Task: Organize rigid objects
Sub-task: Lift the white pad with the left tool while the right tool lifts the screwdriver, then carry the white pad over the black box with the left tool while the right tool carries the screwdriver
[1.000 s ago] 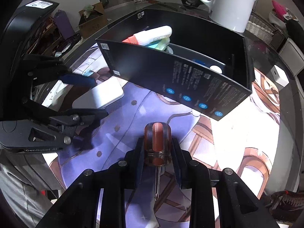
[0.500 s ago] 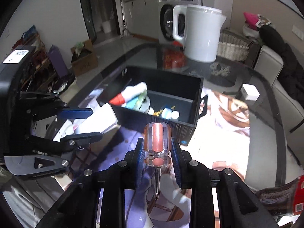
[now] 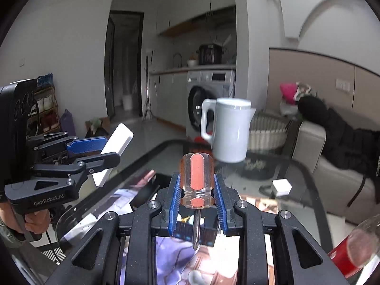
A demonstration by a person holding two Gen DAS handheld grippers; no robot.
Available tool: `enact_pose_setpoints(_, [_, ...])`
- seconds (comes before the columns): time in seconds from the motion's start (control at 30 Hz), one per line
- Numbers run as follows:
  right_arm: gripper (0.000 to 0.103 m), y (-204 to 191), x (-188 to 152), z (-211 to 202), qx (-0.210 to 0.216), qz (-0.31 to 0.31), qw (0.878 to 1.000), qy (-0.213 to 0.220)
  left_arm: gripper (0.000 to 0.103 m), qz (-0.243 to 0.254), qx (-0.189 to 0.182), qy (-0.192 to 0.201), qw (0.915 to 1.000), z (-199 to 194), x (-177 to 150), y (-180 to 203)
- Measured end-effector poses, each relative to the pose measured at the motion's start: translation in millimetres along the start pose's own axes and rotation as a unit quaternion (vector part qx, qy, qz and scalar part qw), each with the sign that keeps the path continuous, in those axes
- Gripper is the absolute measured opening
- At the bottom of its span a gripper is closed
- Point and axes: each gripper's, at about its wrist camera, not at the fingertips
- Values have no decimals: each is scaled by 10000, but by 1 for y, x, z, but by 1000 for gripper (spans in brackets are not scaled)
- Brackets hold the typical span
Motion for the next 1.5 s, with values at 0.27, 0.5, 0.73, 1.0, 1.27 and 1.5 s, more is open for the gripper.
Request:
enact_pose_setpoints(0.27, [27, 6, 5, -12, 56, 149, 9998, 146, 37, -220, 80, 33, 9997, 6, 0, -6])
enact_pose_setpoints(0.5, [27, 12, 14, -7, 34, 262, 9995, 173, 37, -452, 143, 1, 9989, 24, 8, -6])
enact_pose_setpoints(0.73, [27, 16, 34, 10, -60, 451, 9986, 256, 37, -868, 163, -32, 9961, 45, 21, -18])
enact_pose_setpoints(1.0, [27, 25, 45, 34, -186, 590, 9979, 174, 37, -1019, 116, -121, 9947, 66, 28, -22])
enact_pose_setpoints(1.27, [27, 30, 47, 39, -182, 639, 9977, 116, 37, -964, 90, -256, 9950, 74, 27, -20])
enact_pose_setpoints(1.5, [27, 37, 49, 44, -110, 719, 9974, 22, 37, -949, 102, -423, 9945, 80, 26, -20])
Point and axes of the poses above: each gripper's, at about its wrist camera, not at the fingertips, and z roughly the way its jaws point, y to its right, x to its top, and after that the axes turned 15 degrees about -y, right-handed
